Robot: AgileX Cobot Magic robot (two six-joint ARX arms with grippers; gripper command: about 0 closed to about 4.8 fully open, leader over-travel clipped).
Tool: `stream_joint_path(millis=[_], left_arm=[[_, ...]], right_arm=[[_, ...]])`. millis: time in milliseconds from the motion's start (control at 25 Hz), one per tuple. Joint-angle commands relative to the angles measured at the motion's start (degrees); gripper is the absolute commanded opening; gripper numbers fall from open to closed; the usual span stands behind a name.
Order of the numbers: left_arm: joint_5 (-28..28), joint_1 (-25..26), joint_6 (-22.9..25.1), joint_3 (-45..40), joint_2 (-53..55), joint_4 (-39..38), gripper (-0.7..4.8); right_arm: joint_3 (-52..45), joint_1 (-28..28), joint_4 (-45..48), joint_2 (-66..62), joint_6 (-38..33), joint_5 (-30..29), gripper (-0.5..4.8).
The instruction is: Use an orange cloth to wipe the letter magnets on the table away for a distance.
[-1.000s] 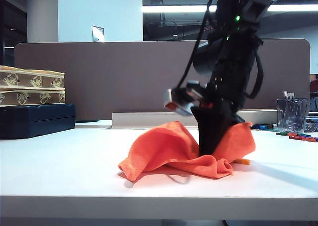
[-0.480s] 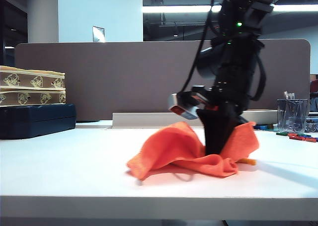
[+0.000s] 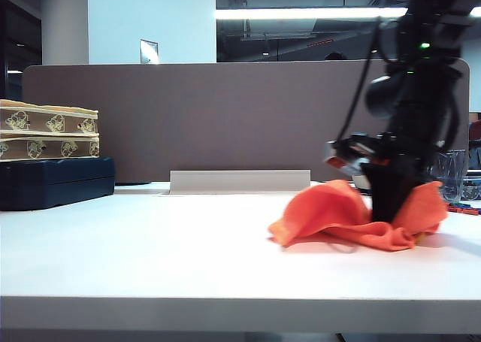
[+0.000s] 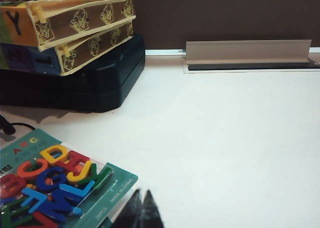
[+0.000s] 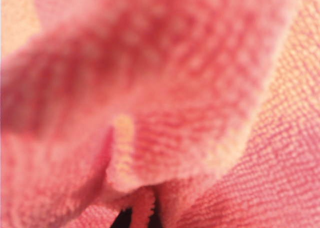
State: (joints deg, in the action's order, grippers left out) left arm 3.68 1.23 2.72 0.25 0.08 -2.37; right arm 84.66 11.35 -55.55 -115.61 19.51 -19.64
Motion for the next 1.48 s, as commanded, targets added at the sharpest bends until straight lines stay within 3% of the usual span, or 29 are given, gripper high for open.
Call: stream_joint_path(millis=[40, 600, 800, 840, 1040, 1160, 1481], left_arm=[[0.04, -0.02, -0.17, 0.07, 0.02, 0.72, -0.05], [0.04, -0.02, -0.17, 0.07, 0.02, 0.72, -0.05], [0.04, -0.02, -0.17, 0.07, 0.02, 0.74, -0.05], [0.04, -0.02, -0.17, 0.07, 0.02, 0.72, -0.05], [0.04, -0.02, -0.17, 0.07, 0.02, 0.72, -0.05], [0.07, -0.02, -0.20, 0.07, 0.02, 0.74, -0.05], [0.04, -0.02, -0.17, 0.11, 0.02, 0.74, -0.05]], right_arm=[[-1.01, -3.98, 2.93, -1.70, 0.00, 8.15, -0.09], [-0.98, -24.74, 10.40, -1.70, -7.61, 7.32, -0.09], [-0.96, -28.85, 13.99, -1.68, -11.04, 1.09, -0.09], [-0.94, -29.31, 15.52, -1.64, -12.22, -3.43, -0.09], [-0.94, -27.82, 18.82, -1.33, -13.40, -16.06, -0.09], [-0.81, -24.46, 23.67, -0.59, -13.53, -20.31, -0.09], [9.73, -17.97, 28.70, 1.77, -13.53, -17.51, -0.09]])
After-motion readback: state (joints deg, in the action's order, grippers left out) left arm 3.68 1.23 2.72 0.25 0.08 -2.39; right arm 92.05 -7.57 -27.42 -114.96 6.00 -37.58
